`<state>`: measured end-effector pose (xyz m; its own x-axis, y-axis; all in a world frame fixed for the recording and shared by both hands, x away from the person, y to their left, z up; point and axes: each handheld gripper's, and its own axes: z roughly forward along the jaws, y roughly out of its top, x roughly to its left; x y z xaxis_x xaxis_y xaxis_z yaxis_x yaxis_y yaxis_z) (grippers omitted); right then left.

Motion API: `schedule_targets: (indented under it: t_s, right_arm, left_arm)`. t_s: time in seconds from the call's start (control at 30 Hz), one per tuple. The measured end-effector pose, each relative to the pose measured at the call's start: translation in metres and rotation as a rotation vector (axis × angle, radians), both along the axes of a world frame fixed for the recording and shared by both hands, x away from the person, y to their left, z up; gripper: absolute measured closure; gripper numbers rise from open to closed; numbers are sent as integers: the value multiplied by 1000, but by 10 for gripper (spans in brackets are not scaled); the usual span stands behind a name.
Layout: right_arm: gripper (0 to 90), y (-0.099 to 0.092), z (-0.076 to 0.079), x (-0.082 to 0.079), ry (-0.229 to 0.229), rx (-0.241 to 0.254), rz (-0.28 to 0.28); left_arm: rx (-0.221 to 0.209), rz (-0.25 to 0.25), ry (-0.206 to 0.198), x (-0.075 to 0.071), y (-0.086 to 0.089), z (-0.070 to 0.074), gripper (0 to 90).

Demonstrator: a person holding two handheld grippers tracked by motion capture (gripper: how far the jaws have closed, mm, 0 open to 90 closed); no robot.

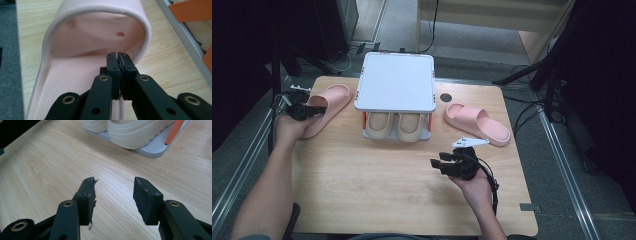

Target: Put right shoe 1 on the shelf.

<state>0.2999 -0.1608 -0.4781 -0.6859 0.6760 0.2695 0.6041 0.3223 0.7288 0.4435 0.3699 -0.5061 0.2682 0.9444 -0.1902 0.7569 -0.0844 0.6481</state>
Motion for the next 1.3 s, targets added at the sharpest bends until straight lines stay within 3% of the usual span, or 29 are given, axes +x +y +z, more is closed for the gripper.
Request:
schedule_targets:
  t_s: [0.27, 0.37, 0.63, 0.8, 0.97, 1.13, 1.3]
  right_arm:
    - [527, 1, 0, 0, 1, -4, 4]
    - [526, 2, -1, 0, 4, -4, 5]
    - [526, 4, -1, 0, 6, -10, 14]
    - [526, 3, -1, 0, 1, -8, 14]
    - [526, 3, 0, 0, 2, -6, 14]
    - [526, 6, 0, 2, 0, -9, 29]
    - [525, 11, 0, 5, 4, -13, 48]
  left_arm:
    - [2, -35, 5, 3, -18, 1, 873]
    - [-31, -40, 16, 5, -24, 0, 866]
    - [-35, -72, 26, 9, -42, 1, 845]
    - [-26, -54, 16, 6, -38, 8, 785]
    - [-29, -34, -33, -1, -32, 25, 732]
    - [-30, -19, -26, -8, -25, 35, 643]
    - [-77, 27, -63, -17, -12, 44, 585]
